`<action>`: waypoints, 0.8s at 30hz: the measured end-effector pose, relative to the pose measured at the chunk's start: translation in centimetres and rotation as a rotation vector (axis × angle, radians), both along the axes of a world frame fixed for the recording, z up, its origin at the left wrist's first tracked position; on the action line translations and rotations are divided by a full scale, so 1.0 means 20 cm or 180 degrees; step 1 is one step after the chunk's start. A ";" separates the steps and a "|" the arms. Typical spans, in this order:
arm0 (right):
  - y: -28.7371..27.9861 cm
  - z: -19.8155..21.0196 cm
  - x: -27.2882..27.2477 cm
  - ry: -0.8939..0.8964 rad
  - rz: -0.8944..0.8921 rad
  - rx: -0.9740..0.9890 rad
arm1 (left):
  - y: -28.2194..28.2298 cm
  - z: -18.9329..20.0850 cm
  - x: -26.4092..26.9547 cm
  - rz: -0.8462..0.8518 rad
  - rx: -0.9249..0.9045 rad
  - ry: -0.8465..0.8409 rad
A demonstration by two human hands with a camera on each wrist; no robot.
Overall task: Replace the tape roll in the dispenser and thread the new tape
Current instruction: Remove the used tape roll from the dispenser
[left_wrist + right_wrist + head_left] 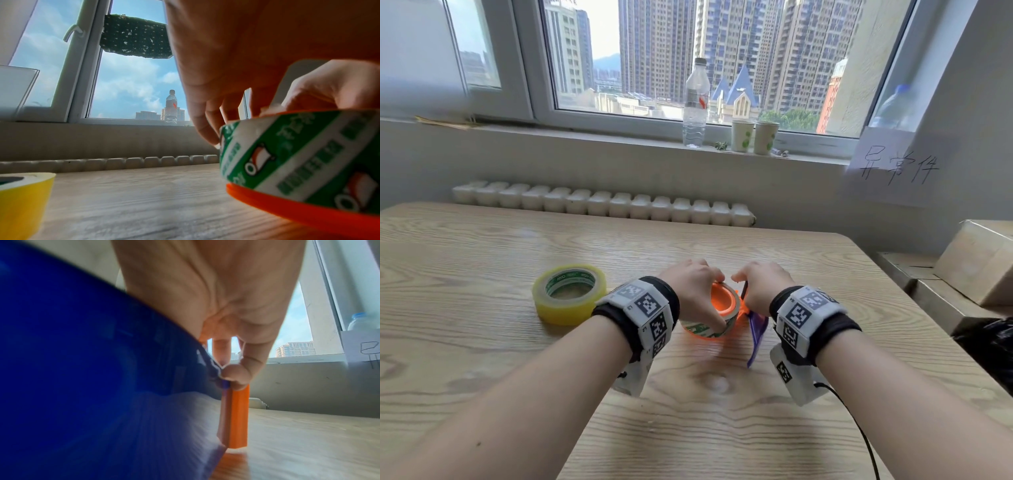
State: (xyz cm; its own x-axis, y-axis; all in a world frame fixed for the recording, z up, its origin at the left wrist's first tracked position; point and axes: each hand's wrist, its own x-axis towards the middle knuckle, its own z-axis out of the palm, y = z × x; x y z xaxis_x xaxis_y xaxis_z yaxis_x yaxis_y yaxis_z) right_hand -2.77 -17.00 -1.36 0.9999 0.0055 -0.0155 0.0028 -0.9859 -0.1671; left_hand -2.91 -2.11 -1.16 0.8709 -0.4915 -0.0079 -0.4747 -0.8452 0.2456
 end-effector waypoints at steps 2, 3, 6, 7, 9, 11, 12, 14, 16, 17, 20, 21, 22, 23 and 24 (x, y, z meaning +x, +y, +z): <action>-0.01 -0.01 0.00 -0.0033 0.0032 -0.0012 | -0.02 -0.01 -0.01 -0.0032 -0.0037 -0.0091; -0.01 -0.01 0.00 -0.0048 0.0060 -0.0026 | -0.02 -0.01 -0.01 -0.0042 -0.0056 -0.0131; -0.02 -0.03 0.00 -0.0058 0.0121 0.0012 | -0.02 -0.04 0.00 -0.0033 -0.0064 -0.0016; -0.03 -0.03 0.00 -0.0061 0.0136 0.0038 | -0.02 -0.05 0.00 -0.0003 -0.0048 0.0110; -0.04 -0.04 0.00 -0.0077 0.0154 0.0073 | -0.01 -0.07 0.01 0.0087 -0.0029 0.0363; -0.04 -0.04 0.01 -0.0088 0.0132 0.0125 | -0.01 -0.08 0.01 0.0156 -0.0061 0.0507; -0.04 -0.04 0.01 -0.0089 0.0119 0.0149 | -0.02 -0.07 0.01 0.0166 -0.0064 0.0499; -0.03 -0.05 0.02 -0.0086 0.0109 0.0168 | -0.03 -0.07 0.01 0.0127 -0.0026 0.0311; -0.04 -0.05 0.02 -0.0081 0.0088 0.0189 | -0.03 -0.07 0.01 0.0070 -0.0002 0.0085; -0.04 -0.05 0.02 -0.0079 0.0075 0.0201 | -0.04 -0.07 0.02 0.0053 -0.0017 0.0024; -0.06 -0.07 0.03 -0.0111 0.0063 0.0202 | -0.03 -0.07 0.01 0.0111 -0.0272 -0.0043; -0.06 -0.07 0.03 -0.0100 0.0065 0.0190 | -0.03 -0.07 0.01 0.0203 -0.0477 -0.0033; -0.06 -0.07 0.04 -0.0085 0.0066 0.0167 | -0.02 -0.06 0.02 0.0319 -0.0719 -0.0030; -0.07 -0.07 0.03 -0.0059 0.0047 0.0131 | -0.01 -0.04 0.03 0.0417 -0.0930 -0.0046; -0.07 -0.06 0.03 -0.0033 0.0023 0.0111 | -0.01 -0.01 0.04 0.0464 -0.1050 -0.0072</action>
